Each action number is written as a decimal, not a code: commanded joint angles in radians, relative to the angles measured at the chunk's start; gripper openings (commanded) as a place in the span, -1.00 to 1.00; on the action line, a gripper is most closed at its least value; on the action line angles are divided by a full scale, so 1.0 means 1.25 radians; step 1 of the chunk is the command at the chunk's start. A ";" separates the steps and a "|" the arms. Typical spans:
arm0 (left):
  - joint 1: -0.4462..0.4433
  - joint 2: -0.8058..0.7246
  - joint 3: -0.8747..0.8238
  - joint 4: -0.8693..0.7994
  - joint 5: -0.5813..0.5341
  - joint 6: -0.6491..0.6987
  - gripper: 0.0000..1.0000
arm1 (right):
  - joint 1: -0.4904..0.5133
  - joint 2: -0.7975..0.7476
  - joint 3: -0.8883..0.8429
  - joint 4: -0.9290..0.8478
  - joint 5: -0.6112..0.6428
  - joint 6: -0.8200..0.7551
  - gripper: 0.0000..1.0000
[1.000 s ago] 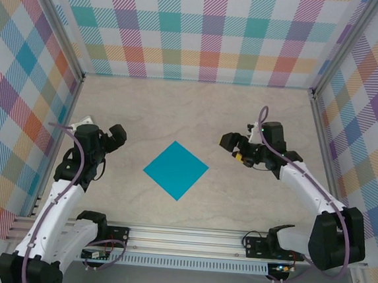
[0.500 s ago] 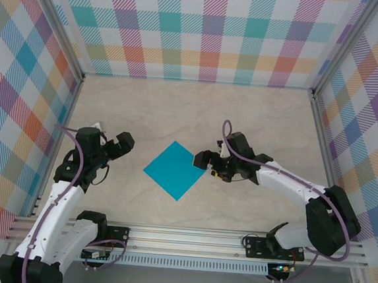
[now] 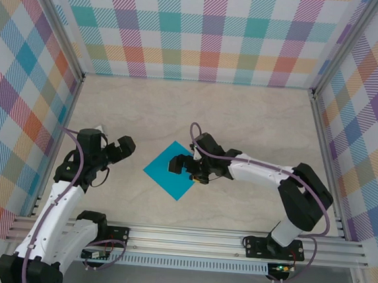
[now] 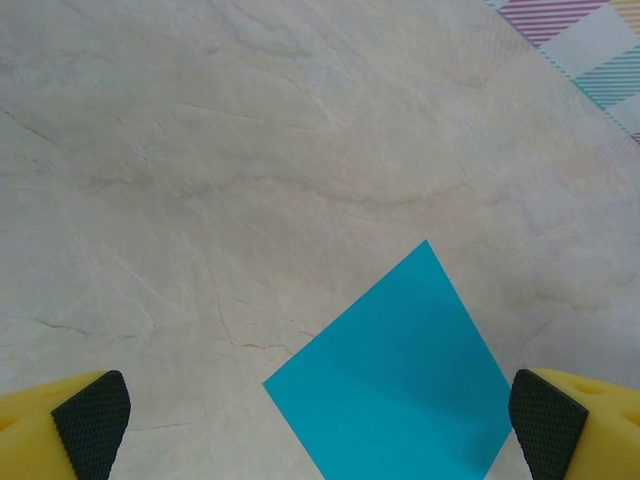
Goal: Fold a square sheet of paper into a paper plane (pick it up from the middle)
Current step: Rotate the square sheet of paper at the center of the table.
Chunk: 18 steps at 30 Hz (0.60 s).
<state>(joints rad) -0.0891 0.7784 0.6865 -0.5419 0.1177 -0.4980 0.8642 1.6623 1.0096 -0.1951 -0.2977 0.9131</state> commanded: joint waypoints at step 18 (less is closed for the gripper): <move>0.013 -0.006 0.012 -0.044 -0.023 0.022 1.00 | 0.077 0.208 0.144 -0.037 -0.041 -0.007 0.98</move>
<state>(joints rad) -0.0891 0.7609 0.6865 -0.5972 0.0853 -0.4885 0.9623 1.9038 1.1820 -0.2222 -0.3199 0.9268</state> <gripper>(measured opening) 0.999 0.990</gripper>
